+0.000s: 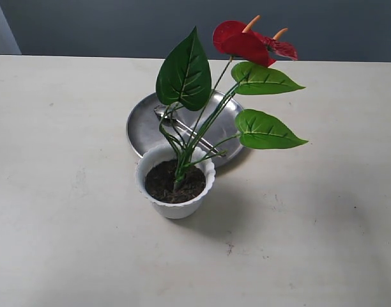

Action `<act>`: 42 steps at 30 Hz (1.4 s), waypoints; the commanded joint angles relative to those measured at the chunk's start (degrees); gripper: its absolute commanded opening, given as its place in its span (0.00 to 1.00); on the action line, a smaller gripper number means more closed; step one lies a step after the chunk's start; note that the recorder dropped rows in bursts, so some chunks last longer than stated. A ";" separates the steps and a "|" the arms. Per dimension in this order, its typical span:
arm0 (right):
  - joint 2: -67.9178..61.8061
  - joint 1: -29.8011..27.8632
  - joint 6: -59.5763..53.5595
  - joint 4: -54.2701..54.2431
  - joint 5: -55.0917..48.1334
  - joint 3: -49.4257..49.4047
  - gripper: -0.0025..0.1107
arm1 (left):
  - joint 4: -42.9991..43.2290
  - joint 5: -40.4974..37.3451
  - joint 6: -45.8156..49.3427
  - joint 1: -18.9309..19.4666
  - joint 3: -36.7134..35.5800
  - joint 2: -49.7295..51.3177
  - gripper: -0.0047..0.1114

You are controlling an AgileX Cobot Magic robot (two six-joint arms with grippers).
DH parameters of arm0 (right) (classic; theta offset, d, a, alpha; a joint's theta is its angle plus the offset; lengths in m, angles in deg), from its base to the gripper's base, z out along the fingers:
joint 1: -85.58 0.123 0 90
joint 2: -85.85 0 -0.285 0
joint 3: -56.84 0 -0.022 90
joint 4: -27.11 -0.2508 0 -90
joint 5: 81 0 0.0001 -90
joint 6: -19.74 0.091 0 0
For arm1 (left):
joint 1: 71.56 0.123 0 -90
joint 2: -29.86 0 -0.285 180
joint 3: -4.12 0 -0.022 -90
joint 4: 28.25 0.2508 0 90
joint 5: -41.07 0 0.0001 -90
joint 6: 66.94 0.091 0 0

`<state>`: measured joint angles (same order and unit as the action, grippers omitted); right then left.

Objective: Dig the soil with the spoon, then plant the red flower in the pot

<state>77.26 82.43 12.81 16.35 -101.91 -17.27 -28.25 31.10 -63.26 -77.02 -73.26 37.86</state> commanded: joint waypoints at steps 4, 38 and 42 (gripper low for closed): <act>0.80 -0.36 5.61 3.81 -2.19 -1.90 0.02 | 0.00 0.59 0.00 -0.38 0.16 -0.21 0.04; 0.80 -0.36 5.47 3.27 0.03 -3.11 0.02 | 0.00 0.59 0.00 -0.38 0.16 -0.21 0.04; 0.80 -0.36 5.47 2.64 0.03 -3.11 0.02 | 0.00 0.59 0.00 -0.38 0.16 -0.21 0.04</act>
<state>77.74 82.43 18.39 19.29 -102.66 -20.08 -28.25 31.10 -63.26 -77.02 -73.26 37.86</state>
